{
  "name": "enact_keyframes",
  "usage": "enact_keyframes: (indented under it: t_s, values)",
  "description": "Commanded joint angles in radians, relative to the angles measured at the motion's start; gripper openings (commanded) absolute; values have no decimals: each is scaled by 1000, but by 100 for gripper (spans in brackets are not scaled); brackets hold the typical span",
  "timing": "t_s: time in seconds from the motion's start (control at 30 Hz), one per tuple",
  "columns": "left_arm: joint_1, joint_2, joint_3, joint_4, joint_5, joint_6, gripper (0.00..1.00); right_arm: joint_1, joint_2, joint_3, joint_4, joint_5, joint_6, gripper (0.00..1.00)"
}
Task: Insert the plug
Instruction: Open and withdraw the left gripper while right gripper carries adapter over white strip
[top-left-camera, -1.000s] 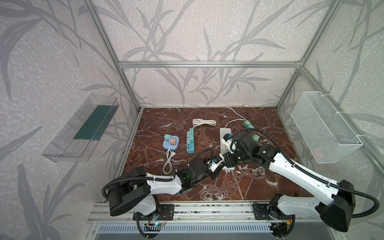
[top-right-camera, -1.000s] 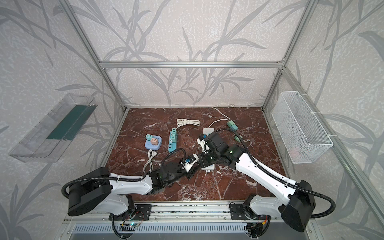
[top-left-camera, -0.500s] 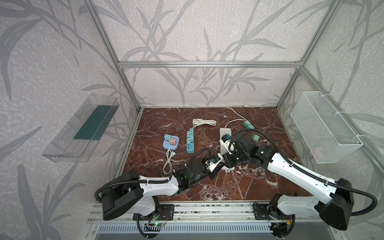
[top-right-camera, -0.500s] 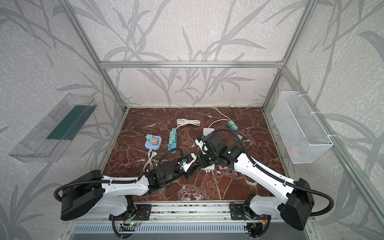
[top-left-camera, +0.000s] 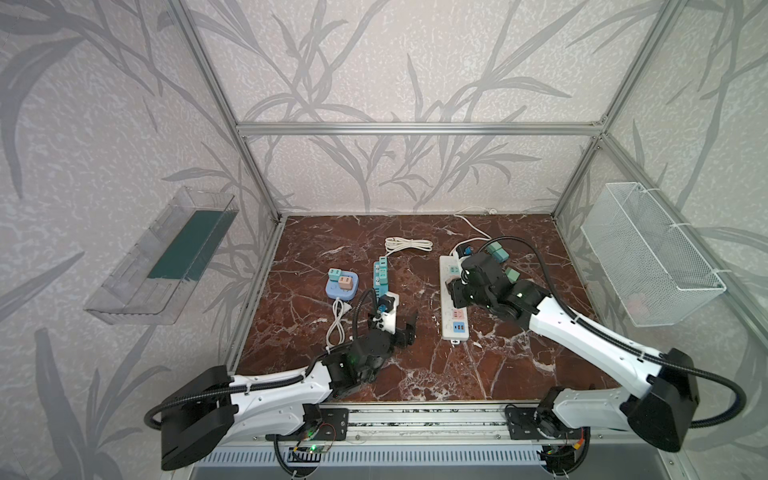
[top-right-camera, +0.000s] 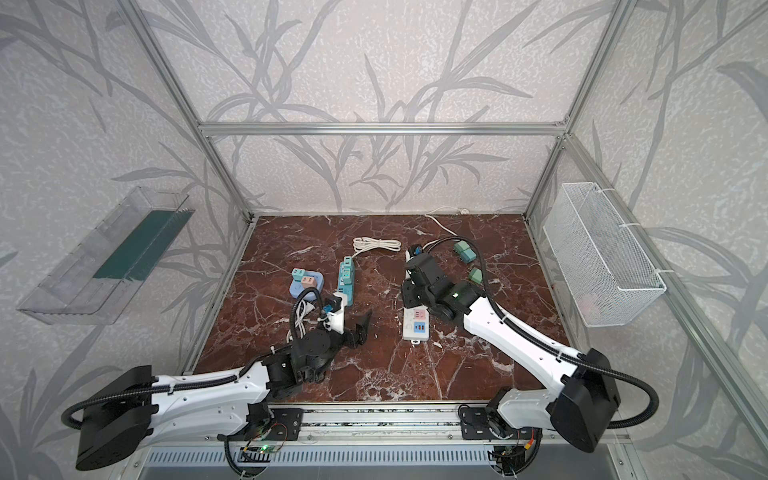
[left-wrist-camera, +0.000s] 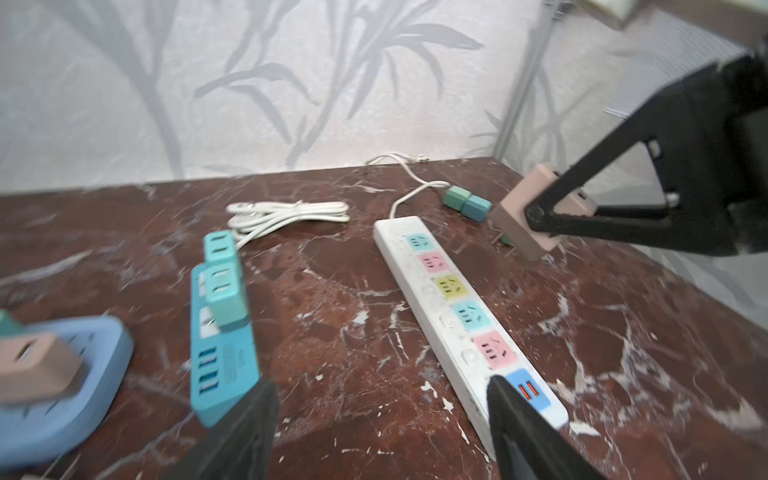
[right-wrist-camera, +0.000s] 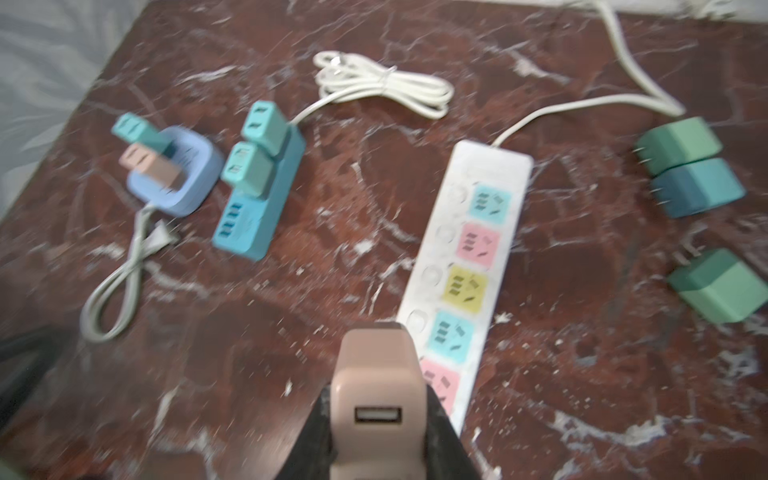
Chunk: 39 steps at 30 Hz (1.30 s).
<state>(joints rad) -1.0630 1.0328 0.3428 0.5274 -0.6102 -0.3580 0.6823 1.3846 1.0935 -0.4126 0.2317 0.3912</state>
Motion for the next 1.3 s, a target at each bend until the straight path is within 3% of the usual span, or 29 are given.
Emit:
enact_keyframes:
  t_s: [0.0,0.2,0.37,0.77,1.27]
  values:
    - [12,-48,-41,-98,-115,-142,81,-70,126,68,171,106,-34,5]
    - [37,-124,-75,-110,-82,-120,81,-150,349,172,218,67,-38,3]
    - [54,-159,-97,-149,-44,-162,81,-180,445,203,227,31,-26,2]
    - [77,-174,-126,-140,-5,-195,81,-190,518,187,258,18,-11,0]
    - [118,-160,-121,-133,51,-198,81,-207,580,254,138,-17,-25,0]
